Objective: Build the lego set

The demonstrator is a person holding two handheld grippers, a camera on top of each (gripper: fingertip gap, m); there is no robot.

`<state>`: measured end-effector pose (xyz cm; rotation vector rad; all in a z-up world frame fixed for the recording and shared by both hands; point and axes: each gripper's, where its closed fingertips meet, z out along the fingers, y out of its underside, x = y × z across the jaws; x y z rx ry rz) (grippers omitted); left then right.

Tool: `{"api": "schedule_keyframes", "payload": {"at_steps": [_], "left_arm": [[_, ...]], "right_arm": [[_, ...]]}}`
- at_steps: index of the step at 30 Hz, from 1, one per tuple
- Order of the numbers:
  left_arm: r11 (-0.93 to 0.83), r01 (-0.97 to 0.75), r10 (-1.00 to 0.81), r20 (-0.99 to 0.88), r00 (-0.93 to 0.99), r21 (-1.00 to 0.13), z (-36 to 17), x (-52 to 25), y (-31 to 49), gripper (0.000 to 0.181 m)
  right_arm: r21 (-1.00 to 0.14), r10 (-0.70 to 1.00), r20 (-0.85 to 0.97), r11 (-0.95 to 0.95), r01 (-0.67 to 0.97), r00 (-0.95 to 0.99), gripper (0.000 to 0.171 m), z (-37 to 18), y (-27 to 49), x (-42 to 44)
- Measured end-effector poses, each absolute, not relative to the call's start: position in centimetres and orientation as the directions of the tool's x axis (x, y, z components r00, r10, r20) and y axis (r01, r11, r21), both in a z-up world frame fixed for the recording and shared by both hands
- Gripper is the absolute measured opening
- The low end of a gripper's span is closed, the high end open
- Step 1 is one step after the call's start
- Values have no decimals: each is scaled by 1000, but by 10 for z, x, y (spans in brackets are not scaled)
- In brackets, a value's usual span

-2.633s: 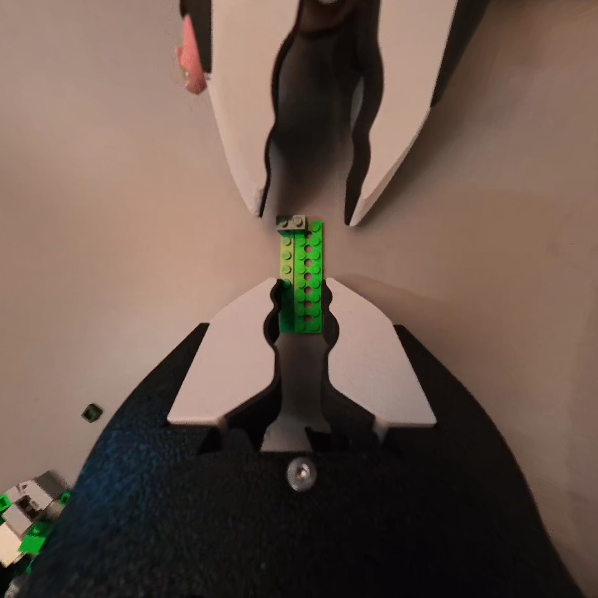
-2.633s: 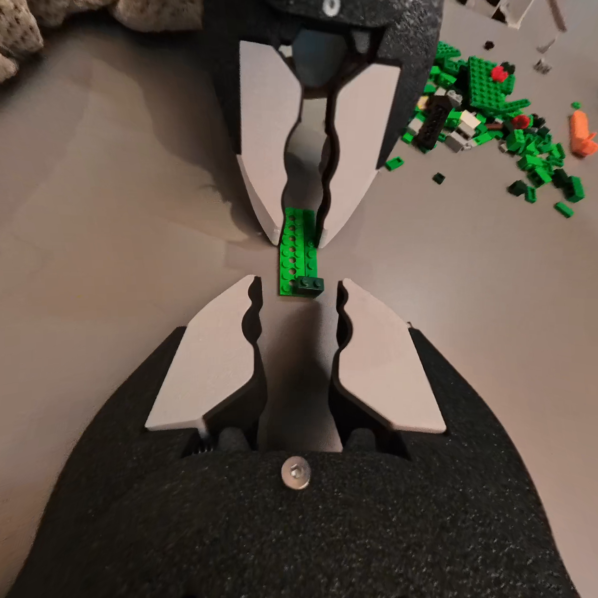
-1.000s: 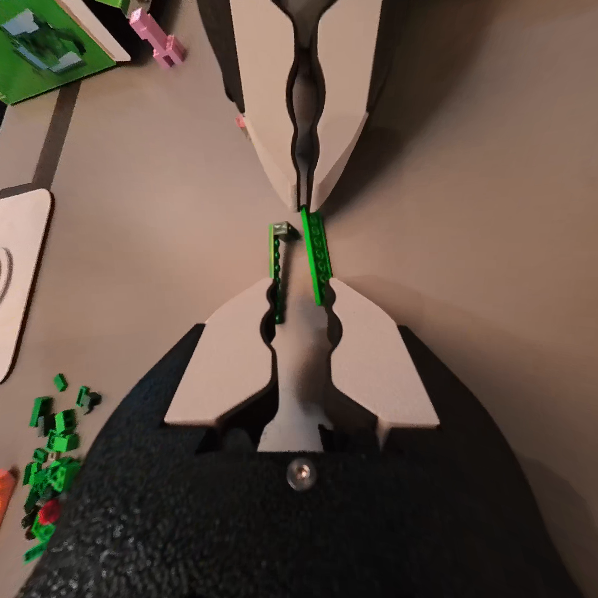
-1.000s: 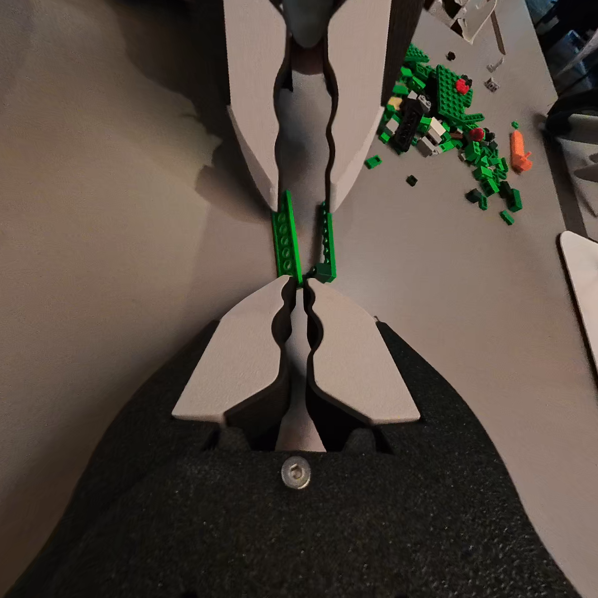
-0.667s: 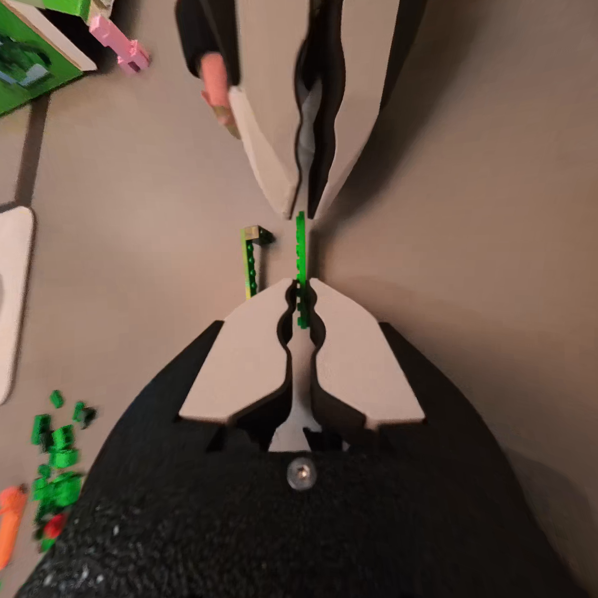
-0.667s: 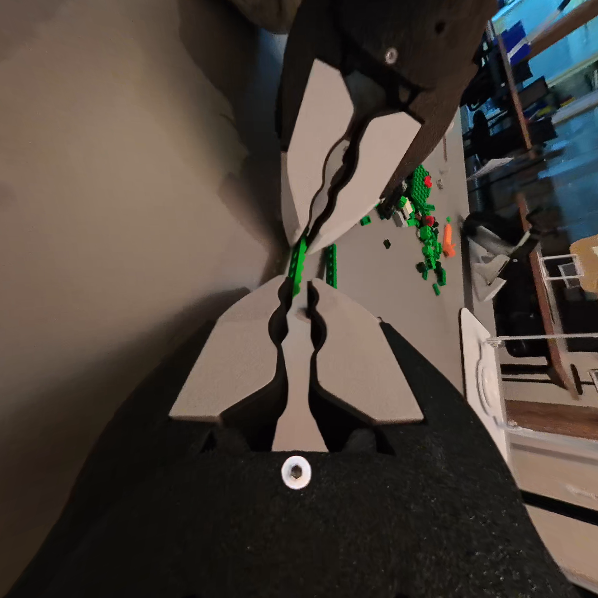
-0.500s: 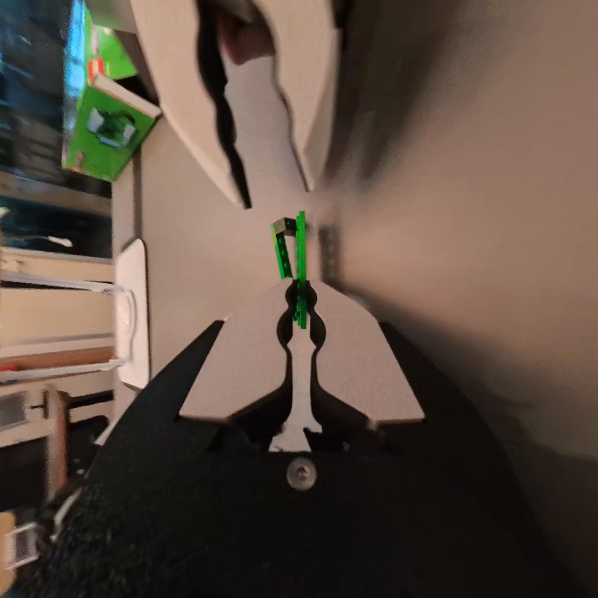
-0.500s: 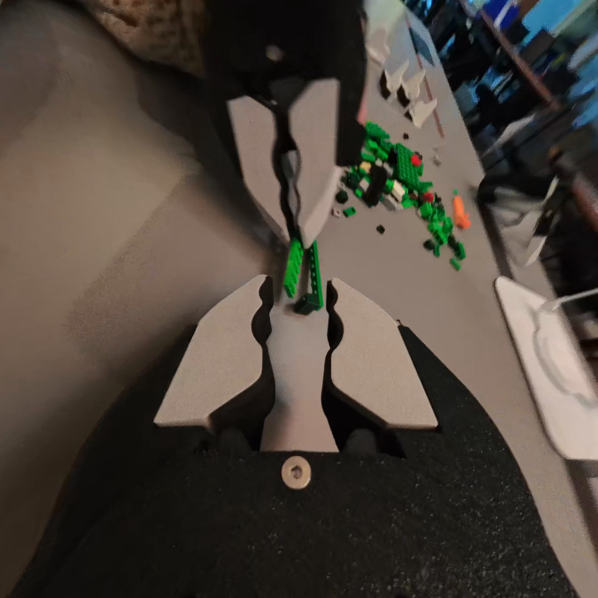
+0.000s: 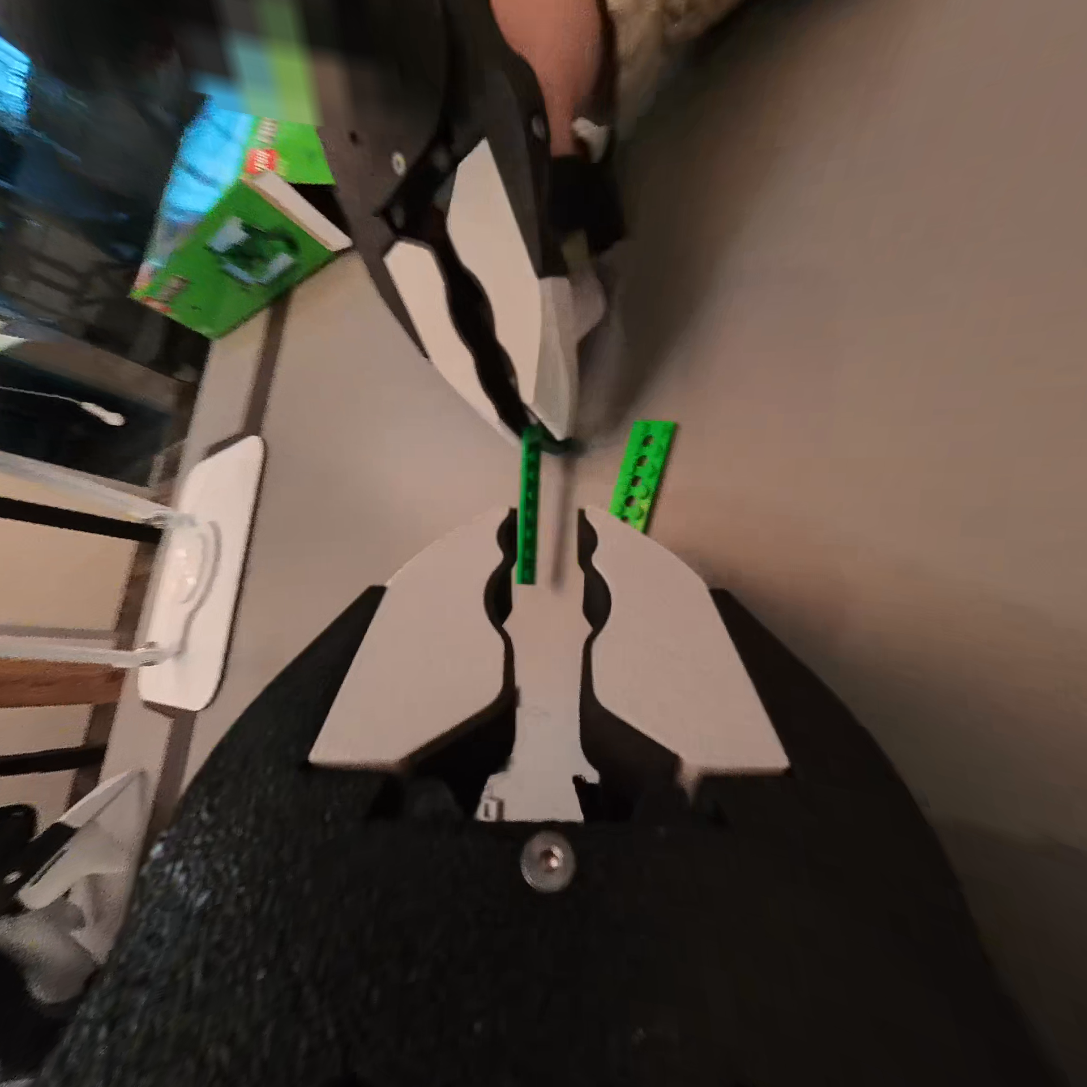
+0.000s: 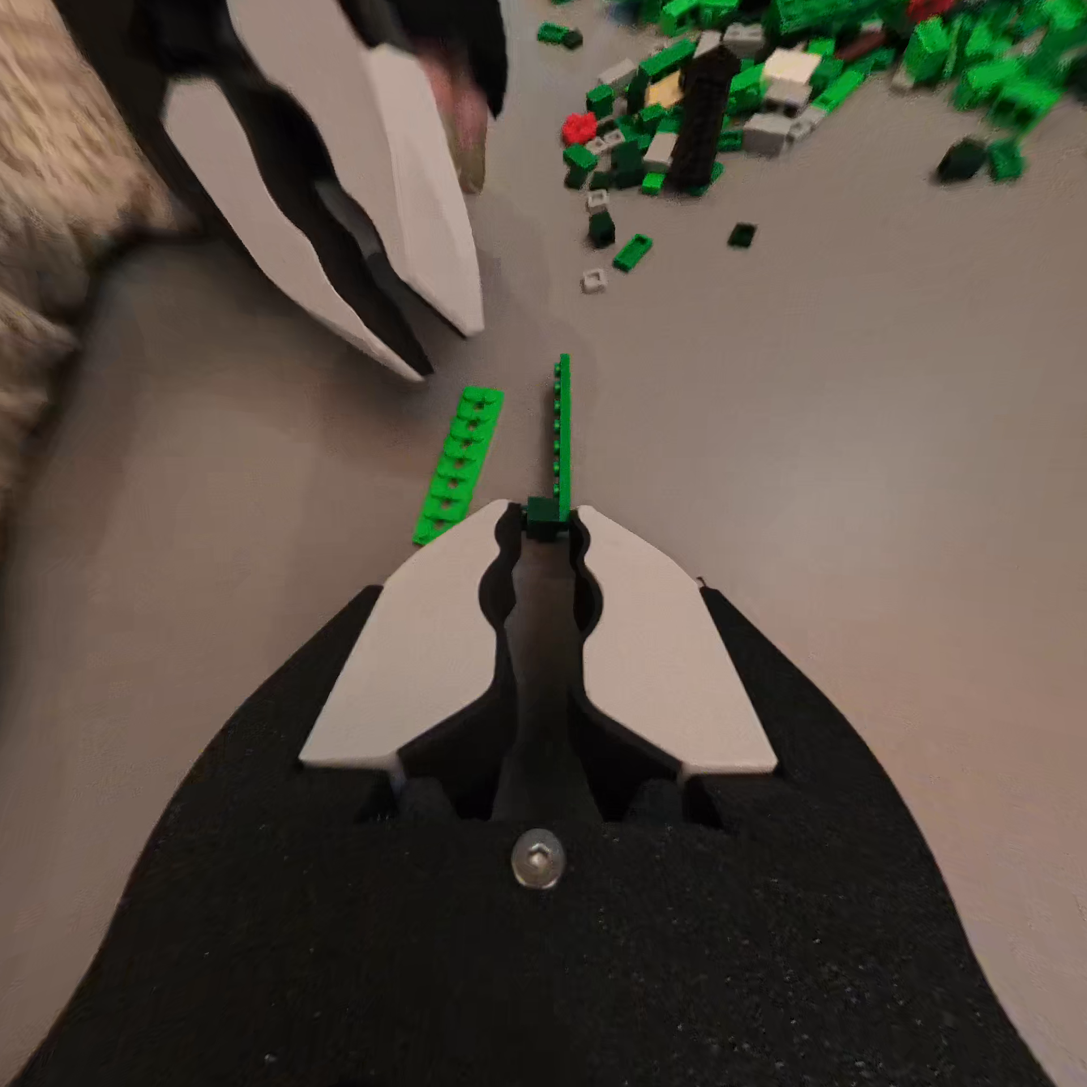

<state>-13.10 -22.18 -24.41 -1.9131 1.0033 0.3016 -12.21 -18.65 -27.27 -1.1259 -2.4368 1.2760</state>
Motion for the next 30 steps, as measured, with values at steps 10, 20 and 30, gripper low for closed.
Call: {"api": "schedule_keyframes", "payload": {"at_steps": [10,20,30], "left_arm": [[-308,-701,-628,-416,658,-643,-272,-135,-233,26],[-255,-657,-682,-350,642,-709,-271,-120,-239,10],[-271,-696,-691,-368,622,-665,-278,-115,-239,8]], "right_arm": [[-499,688,-640,-34,866,-342,33,-268,-196,-97],[-748,755,-19,425,510,-656,30,-268,-186,-92],[-717,754,11,463,520,-657,16,-282,-191,-99]]}}
